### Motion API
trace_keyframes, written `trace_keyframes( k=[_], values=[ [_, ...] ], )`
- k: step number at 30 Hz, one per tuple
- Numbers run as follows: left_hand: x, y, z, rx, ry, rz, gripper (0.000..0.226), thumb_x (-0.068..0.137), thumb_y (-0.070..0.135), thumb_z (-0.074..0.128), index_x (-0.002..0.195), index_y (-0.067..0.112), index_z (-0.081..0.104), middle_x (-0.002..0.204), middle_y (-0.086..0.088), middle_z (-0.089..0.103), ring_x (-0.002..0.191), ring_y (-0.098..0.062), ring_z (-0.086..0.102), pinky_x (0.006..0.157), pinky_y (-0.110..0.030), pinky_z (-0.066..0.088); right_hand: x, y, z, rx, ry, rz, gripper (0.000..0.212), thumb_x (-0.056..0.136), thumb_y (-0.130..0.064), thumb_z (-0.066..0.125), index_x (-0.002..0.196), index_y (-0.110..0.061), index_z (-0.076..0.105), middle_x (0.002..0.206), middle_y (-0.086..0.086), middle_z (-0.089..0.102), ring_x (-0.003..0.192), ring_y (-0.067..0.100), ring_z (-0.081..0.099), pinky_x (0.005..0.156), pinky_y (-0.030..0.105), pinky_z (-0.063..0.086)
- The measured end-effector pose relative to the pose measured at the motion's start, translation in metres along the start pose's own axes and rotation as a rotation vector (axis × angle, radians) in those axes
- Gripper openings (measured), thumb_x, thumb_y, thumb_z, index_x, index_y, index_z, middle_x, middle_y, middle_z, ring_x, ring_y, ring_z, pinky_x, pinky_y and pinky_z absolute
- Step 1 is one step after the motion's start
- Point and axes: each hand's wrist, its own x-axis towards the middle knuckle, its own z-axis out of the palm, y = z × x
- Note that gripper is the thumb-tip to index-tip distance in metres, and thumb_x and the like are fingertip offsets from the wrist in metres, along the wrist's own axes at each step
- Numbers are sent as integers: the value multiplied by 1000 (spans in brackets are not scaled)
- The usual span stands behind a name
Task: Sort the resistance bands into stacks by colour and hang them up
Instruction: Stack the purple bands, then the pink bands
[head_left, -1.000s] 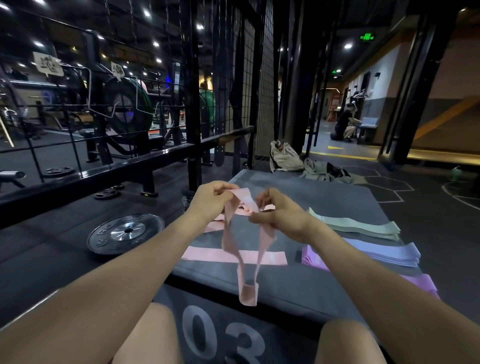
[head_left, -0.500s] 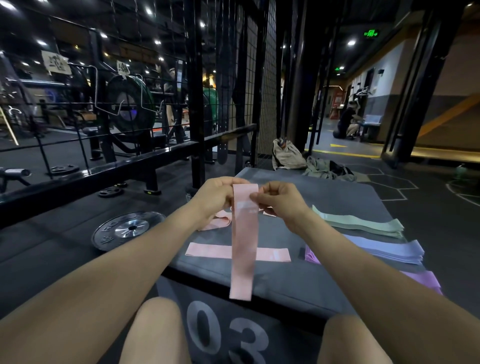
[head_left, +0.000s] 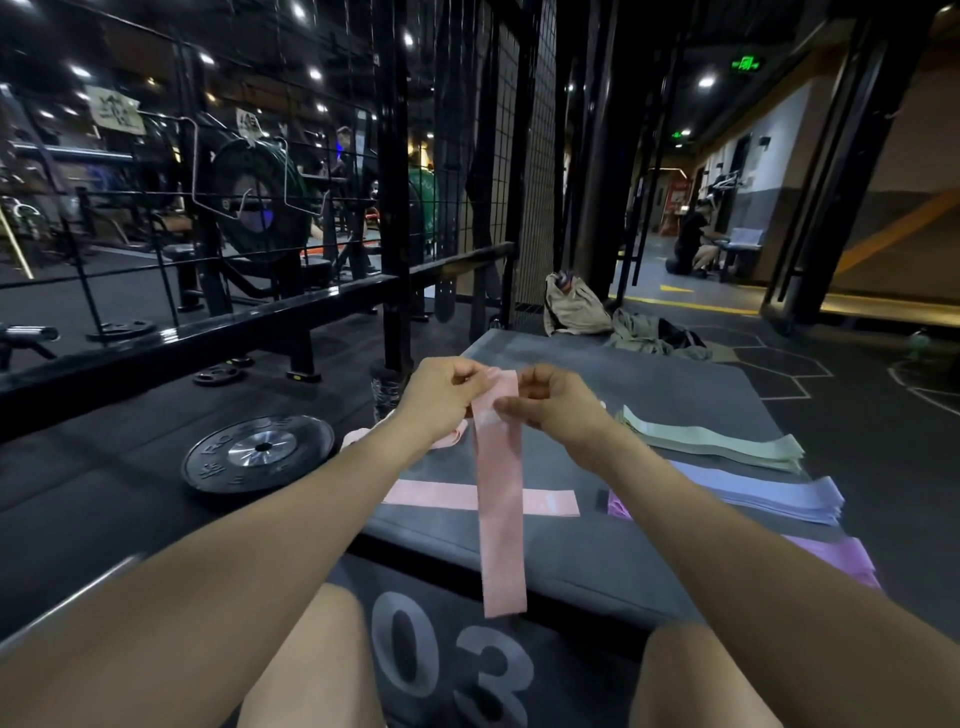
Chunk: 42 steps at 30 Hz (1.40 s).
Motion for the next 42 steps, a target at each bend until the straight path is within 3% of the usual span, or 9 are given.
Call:
trace_keyframes(
  k=[4,8,13,18,30,33,36,39,42],
  values=[
    [3,2,-2,-159,84,-43,18,93,17,56,79,15,67,73,-1,63,66,-15,56,62,-29,50,-4,13,8,-96,-149,76,24,76,2,72,99,3,64,88,10,67,78,20,62,80,31,52],
    [10,-10,-18,-242,195,-125,19,93,20,56,78,16,68,75,-5,63,71,-23,56,72,-42,52,-7,29,9,-202,-140,120,21,71,0,76,85,2,60,77,11,55,74,20,50,73,33,42],
    [13,-34,-36,-329,304,-218,27,93,20,56,70,14,68,70,-5,58,63,-19,52,60,-30,48,-13,45,1,-288,-188,194,20,75,1,74,68,-12,60,76,7,61,75,18,54,79,36,49],
    [13,-43,-37,-116,179,-141,27,94,21,55,72,26,70,80,1,67,76,-23,54,72,-40,49,-7,26,7,-200,-58,39,11,83,-11,69,93,-11,64,78,-5,60,68,3,52,62,7,42],
    [20,-32,-25,17,-88,-32,49,94,38,51,91,-11,58,76,-11,48,69,-23,42,61,-33,41,26,-17,25,-362,74,-139,7,82,-10,70,87,-6,67,67,-2,58,60,8,51,60,19,45],
    [12,-36,-20,-140,-179,-89,14,89,24,62,96,12,62,89,-5,65,82,-17,62,79,-30,54,28,-18,26,-452,98,-179,14,87,-10,64,99,-4,70,77,-2,60,67,8,52,61,16,41],
    [7,-59,-9,-125,-240,-199,34,79,6,71,110,12,59,94,-3,66,91,-17,62,94,-34,49,30,-17,20,-499,123,-166,18,92,-5,54,102,-3,69,86,2,61,80,12,54,66,19,40],
    [1,-79,3,-44,-322,-249,11,79,11,73,84,16,64,82,-1,63,84,-17,57,93,-36,47,33,-12,8,-553,210,-144,23,94,-2,44,104,0,64,88,4,57,83,17,51,64,21,37],
    [-6,-82,15,-87,-328,-266,16,89,10,60,75,15,56,65,7,56,66,-7,53,69,-12,46,34,-4,-6,-496,318,-83,23,95,-3,42,106,0,61,88,7,54,80,19,49,47,14,37]
  ],
)
